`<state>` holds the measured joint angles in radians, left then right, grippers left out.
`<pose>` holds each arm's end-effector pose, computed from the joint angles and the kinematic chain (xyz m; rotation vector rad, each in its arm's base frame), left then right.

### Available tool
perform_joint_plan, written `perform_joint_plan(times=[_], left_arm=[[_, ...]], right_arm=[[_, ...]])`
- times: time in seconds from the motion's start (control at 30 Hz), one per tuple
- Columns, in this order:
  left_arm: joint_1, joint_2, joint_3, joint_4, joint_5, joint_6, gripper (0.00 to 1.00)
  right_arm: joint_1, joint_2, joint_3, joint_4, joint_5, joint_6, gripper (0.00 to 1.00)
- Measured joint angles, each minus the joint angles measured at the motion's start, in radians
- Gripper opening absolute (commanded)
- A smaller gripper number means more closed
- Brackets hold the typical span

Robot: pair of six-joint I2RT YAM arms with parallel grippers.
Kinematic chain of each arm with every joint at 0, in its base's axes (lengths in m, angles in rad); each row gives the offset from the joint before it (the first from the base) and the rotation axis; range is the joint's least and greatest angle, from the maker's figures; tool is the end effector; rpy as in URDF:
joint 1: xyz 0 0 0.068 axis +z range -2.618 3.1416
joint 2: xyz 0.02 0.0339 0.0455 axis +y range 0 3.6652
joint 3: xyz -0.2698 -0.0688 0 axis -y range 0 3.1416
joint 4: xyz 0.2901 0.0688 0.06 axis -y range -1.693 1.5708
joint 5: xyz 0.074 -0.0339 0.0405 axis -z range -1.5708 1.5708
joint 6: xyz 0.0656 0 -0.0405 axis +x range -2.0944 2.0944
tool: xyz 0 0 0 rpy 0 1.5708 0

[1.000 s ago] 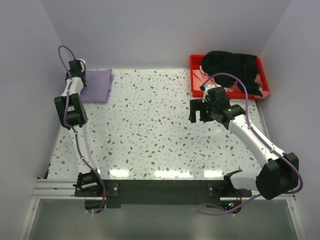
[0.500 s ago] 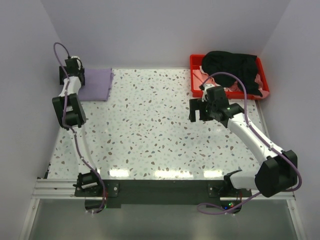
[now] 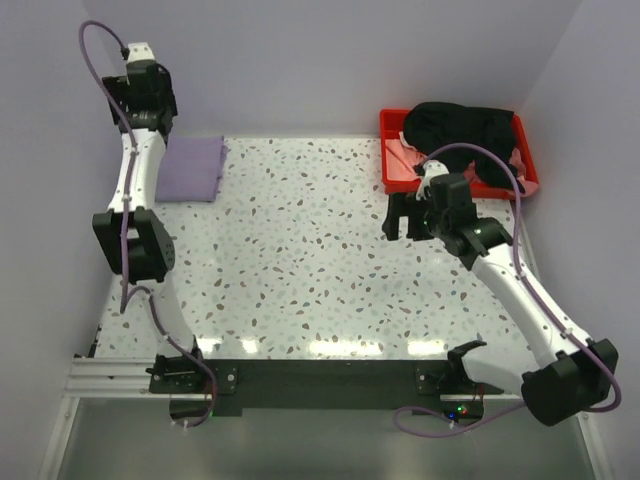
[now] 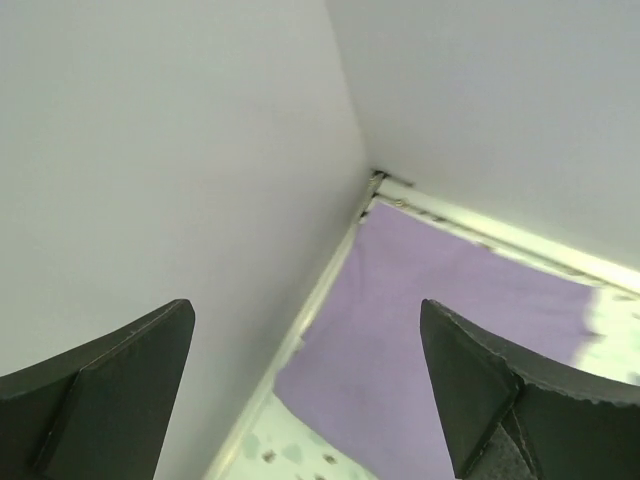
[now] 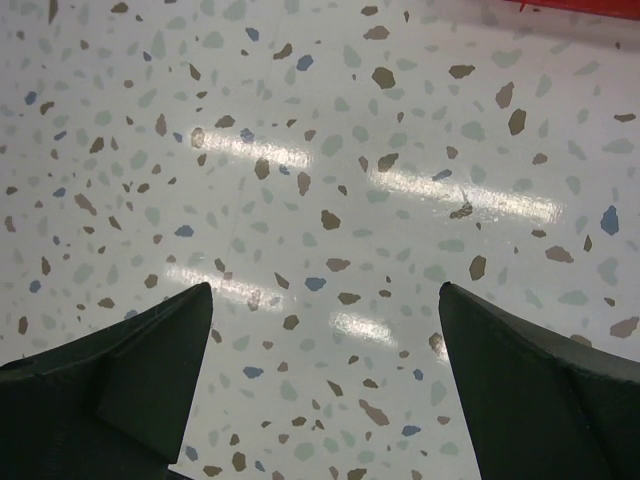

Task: Fold and stack the t-shirts
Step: Reset both grippers

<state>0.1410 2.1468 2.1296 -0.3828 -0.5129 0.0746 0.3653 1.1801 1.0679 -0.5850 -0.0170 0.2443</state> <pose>0.5686 0.1132 0.3437 -0.4020 1.9302 0.6450 0.2978 0.1151 0.3005 -0.1476 2.2861 0.3395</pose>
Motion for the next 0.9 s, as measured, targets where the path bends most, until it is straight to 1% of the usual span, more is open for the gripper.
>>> perform_joint_plan(times=[0.07, 0.13, 0.23, 0.27, 0.33, 0.43, 0.5, 0.57, 0.67, 0.8, 0.9], left_arm=[[-0.040, -0.136, -0.077, 0.001, -0.001, -0.066, 1.00], [-0.089, -0.308, -0.210, 0.005, 0.008, -0.139, 1.00], [-0.167, -0.626, -0.546, 0.064, 0.066, -0.287, 1.00], [-0.183, -0.710, -0.634, 0.063, 0.089, -0.331, 1.00], [-0.201, -0.922, -0.874, 0.104, 0.140, -0.440, 1.00], [-0.219, -1.145, -1.133, 0.110, 0.170, -0.561, 1.00], [-0.275, -1.260, -1.278, 0.100, 0.175, -0.634, 1.00], [-0.343, -1.344, -1.405, 0.097, 0.194, -0.694, 1.00], [-0.401, -1.386, -1.520, 0.042, 0.204, -0.756, 1.00], [-0.452, -1.342, -1.570, -0.028, 0.165, -0.822, 1.00], [-0.486, -1.331, -1.600, -0.060, 0.131, -0.854, 1.00]], right_arm=[[0.000, -0.047, 0.000, -0.001, 0.000, 0.012, 0.99], [0.000, -0.096, -0.003, 0.000, 0.000, 0.029, 0.99], [0.000, -0.171, -0.037, 0.006, 0.000, 0.050, 0.99], [0.000, -0.196, -0.054, 0.006, 0.000, 0.055, 0.99], [0.000, -0.240, -0.095, 0.007, 0.000, 0.069, 0.99], [0.000, -0.297, -0.160, 0.005, 0.000, 0.080, 0.99], [0.000, -0.324, -0.203, 0.007, 0.005, 0.087, 0.99], [0.000, -0.348, -0.257, 0.011, 0.016, 0.095, 0.99], [0.000, -0.372, -0.346, 0.025, 0.054, 0.113, 0.99], [0.000, -0.391, -0.440, 0.048, 0.101, 0.137, 0.99], [0.000, -0.411, -0.479, 0.080, 0.130, 0.144, 0.99]])
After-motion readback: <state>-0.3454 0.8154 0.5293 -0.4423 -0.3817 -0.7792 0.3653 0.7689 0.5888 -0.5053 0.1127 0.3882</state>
